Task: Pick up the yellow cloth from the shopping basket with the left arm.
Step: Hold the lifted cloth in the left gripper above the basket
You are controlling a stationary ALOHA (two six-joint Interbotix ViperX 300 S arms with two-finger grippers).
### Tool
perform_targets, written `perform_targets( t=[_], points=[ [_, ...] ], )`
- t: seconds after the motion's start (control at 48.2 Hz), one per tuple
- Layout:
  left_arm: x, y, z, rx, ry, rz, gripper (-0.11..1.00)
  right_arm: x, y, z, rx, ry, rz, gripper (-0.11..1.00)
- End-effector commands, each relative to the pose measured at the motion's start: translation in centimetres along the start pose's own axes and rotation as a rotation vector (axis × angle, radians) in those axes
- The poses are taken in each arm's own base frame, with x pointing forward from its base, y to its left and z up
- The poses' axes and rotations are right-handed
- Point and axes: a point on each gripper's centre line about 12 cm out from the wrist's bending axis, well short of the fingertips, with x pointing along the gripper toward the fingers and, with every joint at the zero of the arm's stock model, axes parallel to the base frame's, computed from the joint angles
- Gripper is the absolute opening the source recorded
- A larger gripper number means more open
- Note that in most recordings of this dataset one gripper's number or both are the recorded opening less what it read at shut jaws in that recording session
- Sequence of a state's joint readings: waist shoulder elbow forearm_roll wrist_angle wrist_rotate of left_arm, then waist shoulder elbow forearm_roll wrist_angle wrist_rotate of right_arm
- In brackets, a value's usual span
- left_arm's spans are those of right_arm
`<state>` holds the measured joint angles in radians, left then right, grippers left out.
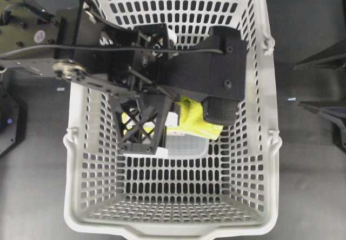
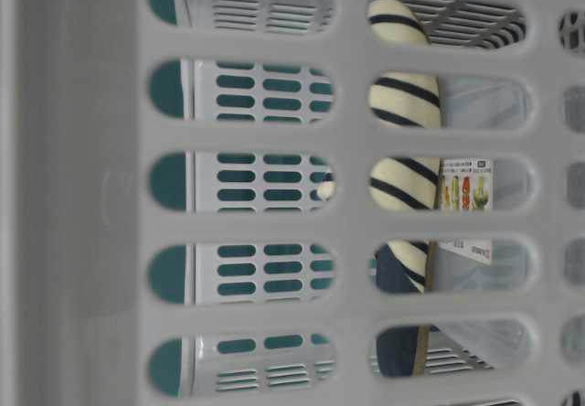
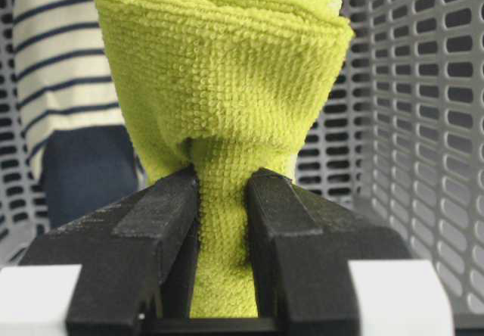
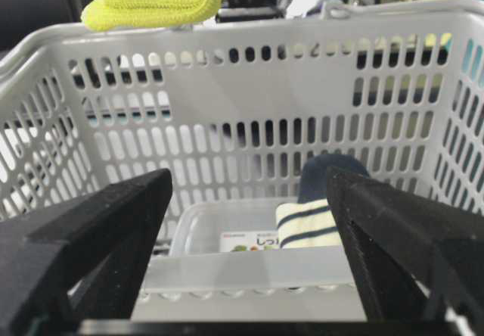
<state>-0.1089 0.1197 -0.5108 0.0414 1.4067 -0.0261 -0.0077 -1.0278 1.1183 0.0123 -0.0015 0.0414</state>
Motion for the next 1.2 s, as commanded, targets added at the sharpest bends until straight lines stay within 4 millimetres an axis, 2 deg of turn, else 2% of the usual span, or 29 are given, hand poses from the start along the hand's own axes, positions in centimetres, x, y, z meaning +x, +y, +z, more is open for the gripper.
perform_targets(
  t=[0.0,0.353,0.519,0.664,1.182],
  points=[
    [-1.1,0.3,0.2,-0.001,-0.031,0.005,0.17,0.1,0.0,0.4,0.005,-0.017,-0.001,0.78],
    [0.0,0.5,-0.2,-0.004,0.002,0.009,0.17,0.1,0.0,0.3,0.005,-0.015,-0.001,0.78],
    [1.8,0.6,-1.2,0.001,-0.004,0.010,0.17,0.1,0.0,0.3,0.005,-0.015,-0.001,0.78],
    [1.9,0.6,-1.8,0.000,-0.032,0.009,0.17,0.1,0.0,0.2,0.005,-0.014,-0.001,0.78],
    [2.2,0.6,-1.9,0.004,-0.023,0.009,0.17,0.1,0.0,0.1,0.005,-0.011,-0.001,0.78]
  ],
)
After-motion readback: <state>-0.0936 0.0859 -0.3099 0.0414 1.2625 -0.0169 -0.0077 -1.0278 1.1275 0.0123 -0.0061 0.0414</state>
